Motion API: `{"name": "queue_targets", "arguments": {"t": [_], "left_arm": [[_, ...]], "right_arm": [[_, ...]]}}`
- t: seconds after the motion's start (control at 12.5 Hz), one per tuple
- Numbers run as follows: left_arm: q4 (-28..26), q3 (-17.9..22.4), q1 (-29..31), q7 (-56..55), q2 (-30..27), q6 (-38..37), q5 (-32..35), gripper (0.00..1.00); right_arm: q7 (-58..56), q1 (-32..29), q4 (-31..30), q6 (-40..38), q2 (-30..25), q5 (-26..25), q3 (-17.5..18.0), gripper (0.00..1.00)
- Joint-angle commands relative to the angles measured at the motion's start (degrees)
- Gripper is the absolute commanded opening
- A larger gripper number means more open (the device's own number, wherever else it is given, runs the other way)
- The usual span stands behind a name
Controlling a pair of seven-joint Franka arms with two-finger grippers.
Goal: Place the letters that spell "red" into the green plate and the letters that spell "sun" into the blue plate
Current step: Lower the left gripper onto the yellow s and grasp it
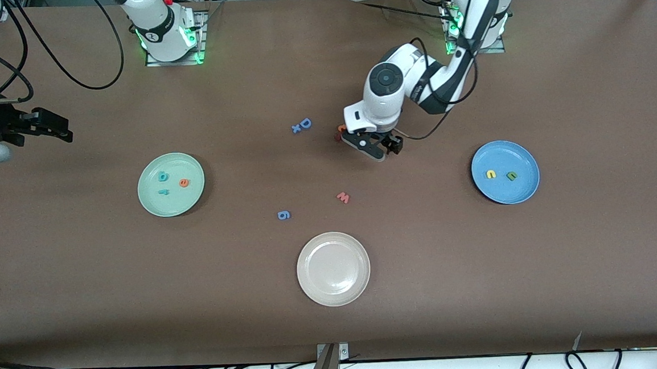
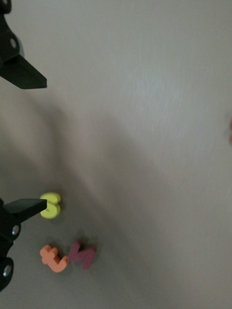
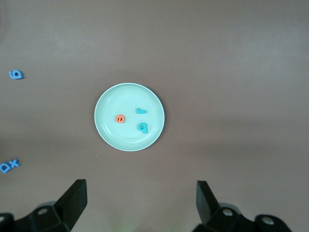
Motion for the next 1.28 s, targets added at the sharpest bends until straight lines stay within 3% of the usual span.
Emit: {"name": "queue_targets", "arguments": {"t": [0.0, 1.2], "left_arm": [[0.5, -0.5, -0.1, 0.6, 0.7, 1.0, 1.7, 1.00], [-0.6, -2.4, -1.5, 0.2, 3.9, 2.3, 3.8, 0.99]], "right_arm": [[-0.9, -0.9, -0.6, -0.4, -1.1, 0.4, 1.1, 1.00], [-1.0, -1.1, 0.4, -1.8, -0.4, 0.6, 0.6, 1.00]]}}
